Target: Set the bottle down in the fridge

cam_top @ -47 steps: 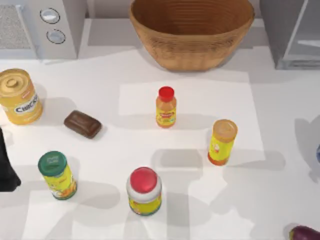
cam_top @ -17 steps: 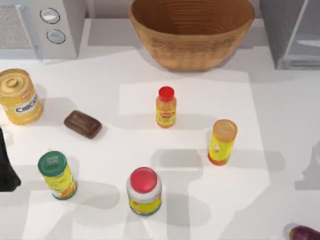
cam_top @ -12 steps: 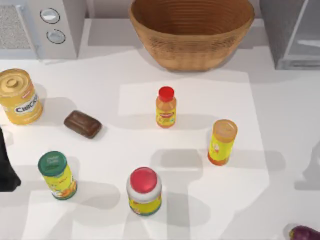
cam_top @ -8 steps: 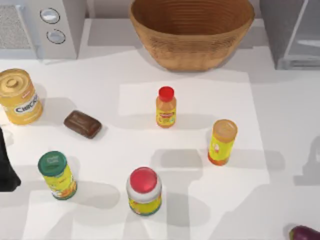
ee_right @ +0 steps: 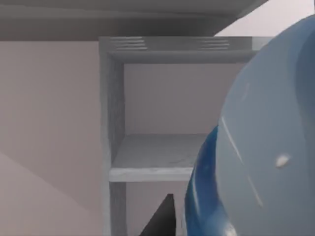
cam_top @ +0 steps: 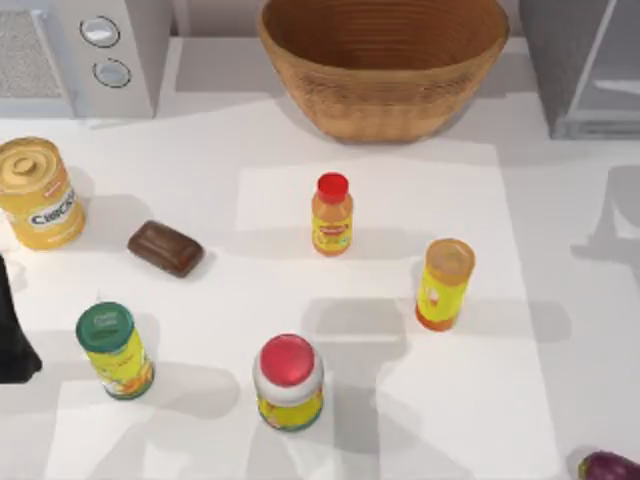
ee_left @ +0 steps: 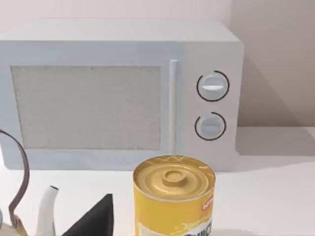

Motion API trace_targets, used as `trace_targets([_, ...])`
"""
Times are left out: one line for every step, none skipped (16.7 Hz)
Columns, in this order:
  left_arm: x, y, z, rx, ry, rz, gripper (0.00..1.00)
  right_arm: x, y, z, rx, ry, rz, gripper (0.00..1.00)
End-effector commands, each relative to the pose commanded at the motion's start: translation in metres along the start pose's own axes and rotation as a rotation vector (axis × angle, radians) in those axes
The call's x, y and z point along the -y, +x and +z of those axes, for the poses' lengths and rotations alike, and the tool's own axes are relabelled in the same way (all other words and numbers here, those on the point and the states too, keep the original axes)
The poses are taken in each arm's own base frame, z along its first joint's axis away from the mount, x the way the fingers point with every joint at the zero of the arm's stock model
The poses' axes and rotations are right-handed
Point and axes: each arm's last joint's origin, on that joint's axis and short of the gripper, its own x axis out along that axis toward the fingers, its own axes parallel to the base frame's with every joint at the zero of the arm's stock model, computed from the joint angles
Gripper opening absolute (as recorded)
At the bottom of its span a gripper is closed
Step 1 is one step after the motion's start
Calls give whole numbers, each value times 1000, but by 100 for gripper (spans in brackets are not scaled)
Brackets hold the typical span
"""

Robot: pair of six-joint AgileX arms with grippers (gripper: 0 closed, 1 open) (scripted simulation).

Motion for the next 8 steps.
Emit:
trace_targets([0, 0, 0, 0, 0, 0, 100, 3, 21, 2, 12, -1, -5, 1])
trace_targets([0, 0, 0, 0, 0, 0, 100, 6, 44, 1, 16, -2, -9, 1])
trace_targets([0, 0, 0, 0, 0, 0, 100, 11, 66, -5, 15, -2, -13, 1])
trace_targets([0, 0, 0, 0, 0, 0, 100, 16, 87, -13, 10, -2, -17, 1])
trace_targets([0, 0, 0, 0, 0, 0, 100, 22, 106, -24, 3, -2, -20, 1])
trace_targets([0, 0, 0, 0, 0, 0, 100, 28, 123, -36, -5, -2, -22, 1])
trace_targets([0, 0, 0, 0, 0, 0, 100, 34, 138, -50, -16, -2, -23, 1])
trace_targets([0, 0, 0, 0, 0, 0, 100, 41, 151, -66, -31, -2, -23, 1])
